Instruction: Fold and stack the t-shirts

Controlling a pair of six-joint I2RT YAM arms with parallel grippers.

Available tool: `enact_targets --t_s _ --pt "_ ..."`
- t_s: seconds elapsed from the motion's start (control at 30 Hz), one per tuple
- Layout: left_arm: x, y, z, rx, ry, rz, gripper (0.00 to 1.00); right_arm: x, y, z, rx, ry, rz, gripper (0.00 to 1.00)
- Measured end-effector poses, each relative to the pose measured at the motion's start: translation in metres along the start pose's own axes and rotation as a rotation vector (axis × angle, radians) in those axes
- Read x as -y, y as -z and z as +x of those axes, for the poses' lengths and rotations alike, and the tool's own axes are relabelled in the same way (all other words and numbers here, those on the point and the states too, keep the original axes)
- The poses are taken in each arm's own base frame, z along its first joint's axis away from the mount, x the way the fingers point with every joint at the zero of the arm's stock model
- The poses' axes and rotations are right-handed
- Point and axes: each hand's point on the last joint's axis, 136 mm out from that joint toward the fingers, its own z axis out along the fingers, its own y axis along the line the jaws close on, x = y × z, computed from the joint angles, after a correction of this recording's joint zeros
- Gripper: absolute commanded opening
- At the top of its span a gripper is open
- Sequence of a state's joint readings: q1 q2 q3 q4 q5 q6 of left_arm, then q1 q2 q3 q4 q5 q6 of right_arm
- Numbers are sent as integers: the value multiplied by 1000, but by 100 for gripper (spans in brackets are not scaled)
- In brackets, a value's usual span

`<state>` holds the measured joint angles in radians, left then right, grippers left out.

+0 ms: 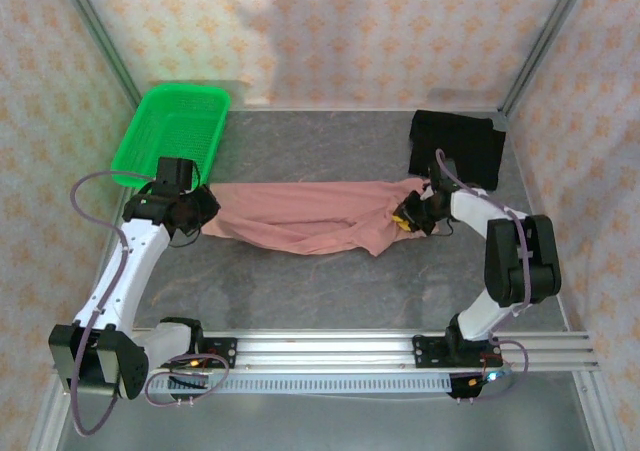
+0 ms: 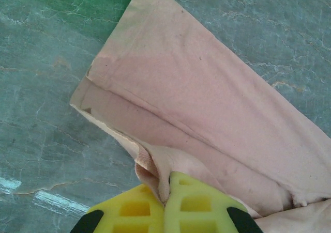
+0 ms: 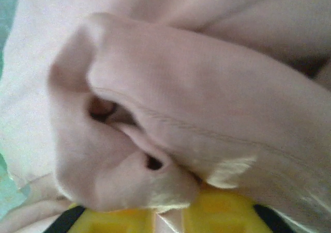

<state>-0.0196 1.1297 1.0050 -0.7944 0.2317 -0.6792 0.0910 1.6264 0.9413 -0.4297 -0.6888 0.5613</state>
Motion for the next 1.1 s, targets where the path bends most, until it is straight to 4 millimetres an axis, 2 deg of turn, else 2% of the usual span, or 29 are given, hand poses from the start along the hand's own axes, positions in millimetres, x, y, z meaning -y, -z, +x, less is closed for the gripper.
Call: enact_targets --t_s 0.07,0.17,0.27,0.53,0.67,0.9,1.0,1.1 --pt "0 0 0 1 0 0 0 -6 3 -4 8 5 -8 0" --pt "-1 1 0 4 -1 0 0 -11 8 -5 10 13 -10 0" --pt "-3 0 2 1 0 -4 0 -9 14 2 -2 3 2 0" --pt "-5 0 5 -1 0 -6 0 -11 62 33 26 -3 -3 0" --pt "-6 0 6 0 0 -4 0 -1 74 54 17 -31 6 0" --pt "-7 4 8 10 -1 5 0 12 71 75 -36 -61 70 0" --pt "-10 4 10 8 -1 2 0 12 60 80 -75 -55 105 0" --pt "-12 3 12 3 0 -1 0 3 42 79 -127 -33 149 0"
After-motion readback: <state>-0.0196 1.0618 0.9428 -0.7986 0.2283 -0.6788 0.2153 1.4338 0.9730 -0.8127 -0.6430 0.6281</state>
